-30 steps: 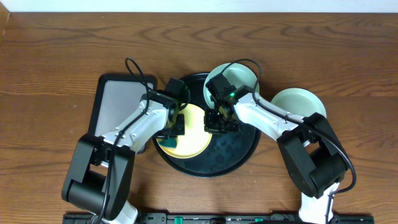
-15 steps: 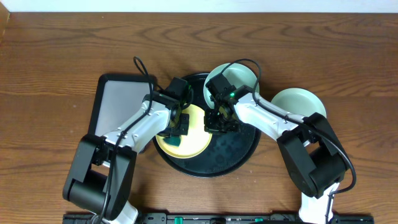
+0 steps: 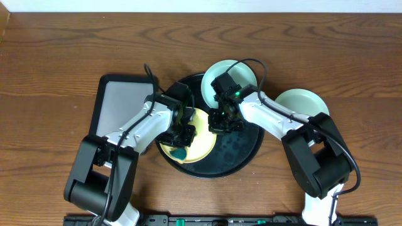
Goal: Clean dirty plates on tray and stack at the side
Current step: 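Scrub the yellow plate with the sponge while right gripper holds its rim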
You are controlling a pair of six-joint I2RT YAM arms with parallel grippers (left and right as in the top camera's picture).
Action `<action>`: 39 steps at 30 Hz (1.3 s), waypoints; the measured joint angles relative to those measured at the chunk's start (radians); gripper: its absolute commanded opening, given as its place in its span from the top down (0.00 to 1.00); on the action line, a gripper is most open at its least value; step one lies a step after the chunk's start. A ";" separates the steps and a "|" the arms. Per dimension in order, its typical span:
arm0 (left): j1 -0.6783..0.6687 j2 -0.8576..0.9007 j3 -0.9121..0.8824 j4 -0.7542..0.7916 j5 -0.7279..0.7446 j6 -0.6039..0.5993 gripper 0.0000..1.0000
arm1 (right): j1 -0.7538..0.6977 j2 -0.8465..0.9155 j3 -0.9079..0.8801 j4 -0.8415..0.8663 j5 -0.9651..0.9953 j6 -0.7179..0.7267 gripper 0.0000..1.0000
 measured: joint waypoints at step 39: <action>0.007 0.006 -0.002 0.230 -0.303 -0.150 0.93 | 0.000 0.002 0.000 0.001 -0.007 -0.001 0.99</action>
